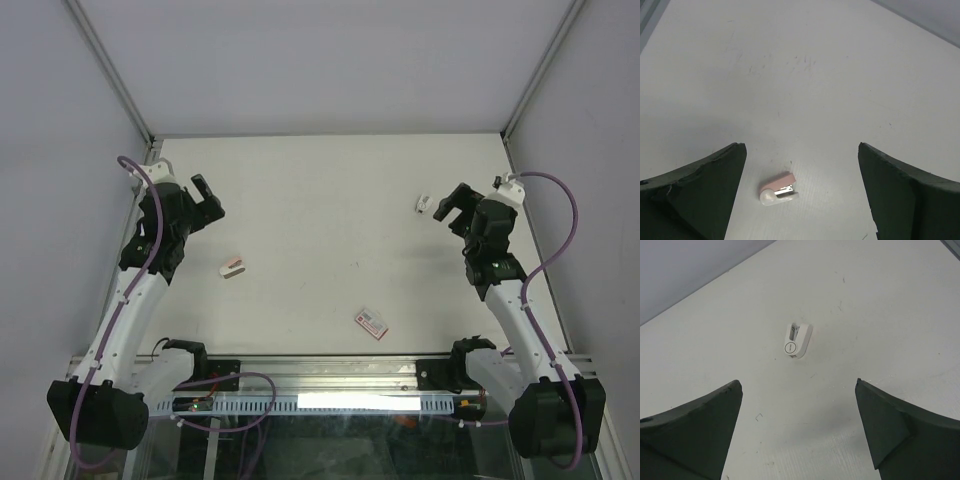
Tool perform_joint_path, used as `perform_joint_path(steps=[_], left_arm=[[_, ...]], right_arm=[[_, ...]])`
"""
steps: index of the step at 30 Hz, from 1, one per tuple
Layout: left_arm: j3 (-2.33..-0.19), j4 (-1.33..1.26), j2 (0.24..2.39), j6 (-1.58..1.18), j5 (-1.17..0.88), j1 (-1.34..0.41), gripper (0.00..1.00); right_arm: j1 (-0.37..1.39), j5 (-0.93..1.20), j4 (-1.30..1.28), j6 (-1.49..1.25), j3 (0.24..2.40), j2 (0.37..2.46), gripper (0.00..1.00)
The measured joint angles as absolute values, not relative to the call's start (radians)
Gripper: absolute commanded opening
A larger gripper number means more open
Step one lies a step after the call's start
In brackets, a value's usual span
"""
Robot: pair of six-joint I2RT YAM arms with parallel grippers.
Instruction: Load the staples into the stapler
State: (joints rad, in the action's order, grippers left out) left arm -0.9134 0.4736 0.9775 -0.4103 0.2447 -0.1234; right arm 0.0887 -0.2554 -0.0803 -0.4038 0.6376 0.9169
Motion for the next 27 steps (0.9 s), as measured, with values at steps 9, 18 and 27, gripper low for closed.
perform_joint_path(steps=[9, 18, 27], left_arm=[[-0.884, 0.463, 0.947, -0.410, 0.191, -0.123, 0.99], [-0.848, 0.459, 0.985, -0.392, 0.028, -0.123, 0.99], [-0.805, 0.409, 0.981, -0.376, -0.081, -0.123, 0.99]], right_arm=[[0.088, -0.160, -0.080, -0.388, 0.625, 0.897, 0.99], [0.110, 0.163, -0.081, -0.396, 0.623, 0.923, 0.88], [0.426, 0.213, -0.261, -0.457, 0.623, 1.024, 0.82]])
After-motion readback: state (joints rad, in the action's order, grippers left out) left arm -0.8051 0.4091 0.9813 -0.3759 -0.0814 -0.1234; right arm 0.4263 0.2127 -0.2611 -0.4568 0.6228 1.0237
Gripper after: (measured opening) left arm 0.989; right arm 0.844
